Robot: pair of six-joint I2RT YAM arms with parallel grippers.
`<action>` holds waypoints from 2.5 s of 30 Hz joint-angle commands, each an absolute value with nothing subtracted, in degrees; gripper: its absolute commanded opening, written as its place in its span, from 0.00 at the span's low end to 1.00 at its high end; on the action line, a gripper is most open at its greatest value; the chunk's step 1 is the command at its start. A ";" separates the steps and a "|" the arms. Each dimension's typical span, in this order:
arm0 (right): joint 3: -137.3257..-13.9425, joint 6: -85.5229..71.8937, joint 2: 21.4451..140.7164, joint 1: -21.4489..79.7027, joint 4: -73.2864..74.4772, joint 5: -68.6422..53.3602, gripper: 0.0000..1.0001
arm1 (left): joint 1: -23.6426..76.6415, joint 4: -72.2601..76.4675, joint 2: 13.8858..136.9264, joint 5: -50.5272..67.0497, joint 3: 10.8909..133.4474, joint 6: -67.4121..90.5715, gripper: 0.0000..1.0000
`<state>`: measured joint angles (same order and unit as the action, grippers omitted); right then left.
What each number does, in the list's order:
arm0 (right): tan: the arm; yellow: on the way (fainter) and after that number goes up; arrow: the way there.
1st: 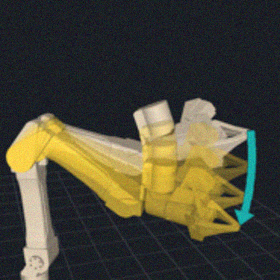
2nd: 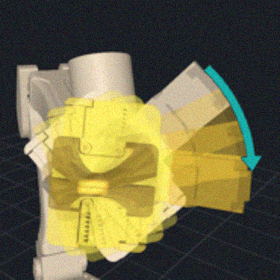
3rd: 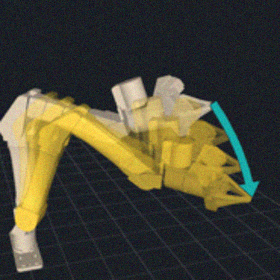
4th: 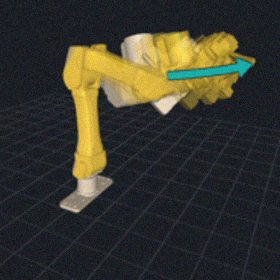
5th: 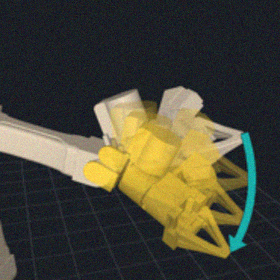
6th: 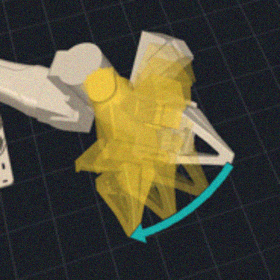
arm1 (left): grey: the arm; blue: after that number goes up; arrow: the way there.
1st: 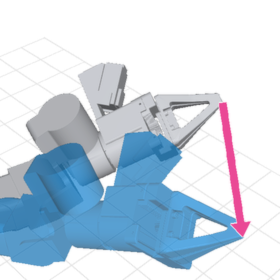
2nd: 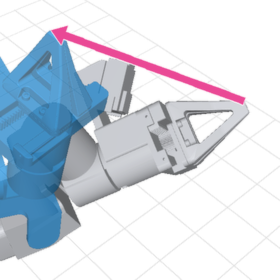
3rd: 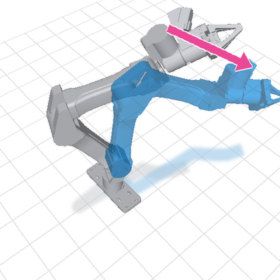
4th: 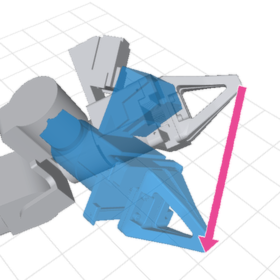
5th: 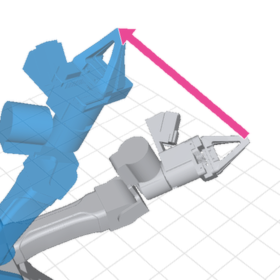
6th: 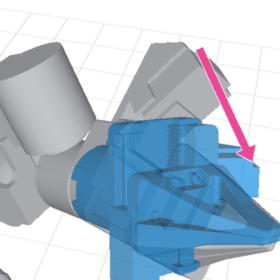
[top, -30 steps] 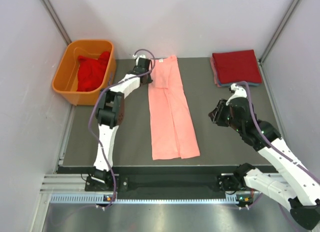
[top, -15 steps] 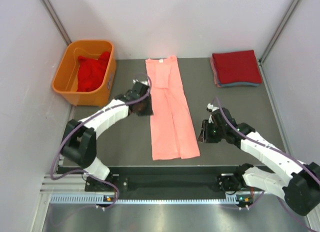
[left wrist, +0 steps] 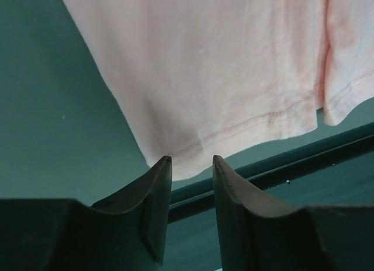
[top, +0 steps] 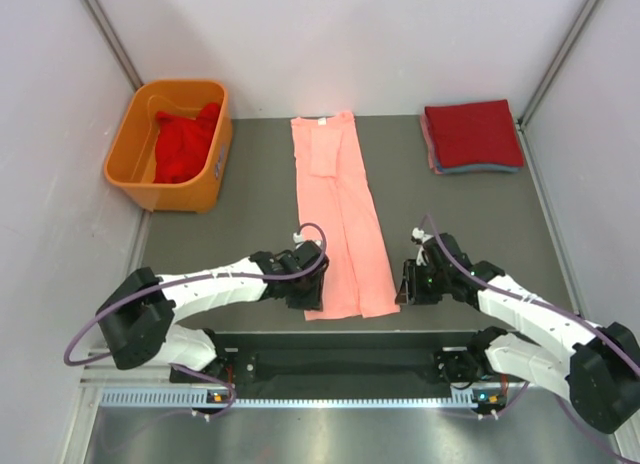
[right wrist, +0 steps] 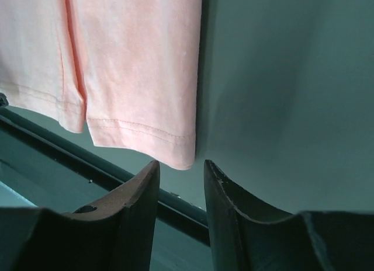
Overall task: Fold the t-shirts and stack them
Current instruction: Fold the tshirt
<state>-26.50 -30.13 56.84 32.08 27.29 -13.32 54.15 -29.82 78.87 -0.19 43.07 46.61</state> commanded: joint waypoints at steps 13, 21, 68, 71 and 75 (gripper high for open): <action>-23.12 -32.69 60.29 31.99 19.25 -15.12 0.33 | 59.59 -34.01 70.40 -8.00 37.44 55.81 0.42; -21.01 -34.27 61.96 32.26 15.30 -16.79 0.26 | 59.50 -31.11 69.61 -7.11 35.25 58.09 0.44; -17.13 -52.82 42.72 44.21 21.08 -5.72 0.00 | 54.23 -26.88 71.55 -1.49 31.63 59.15 0.00; -18.37 -54.22 39.47 44.82 23.89 -4.49 0.00 | 54.23 -31.28 69.53 -2.55 33.48 59.41 0.00; -18.63 -57.21 37.44 46.05 24.26 -4.13 0.00 | 54.40 -36.03 65.84 -3.51 34.80 59.33 0.00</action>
<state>-15.88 -54.19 38.65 44.25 22.35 -5.13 54.37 -29.54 69.36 -1.67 32.27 58.39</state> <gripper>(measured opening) 0.012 0.012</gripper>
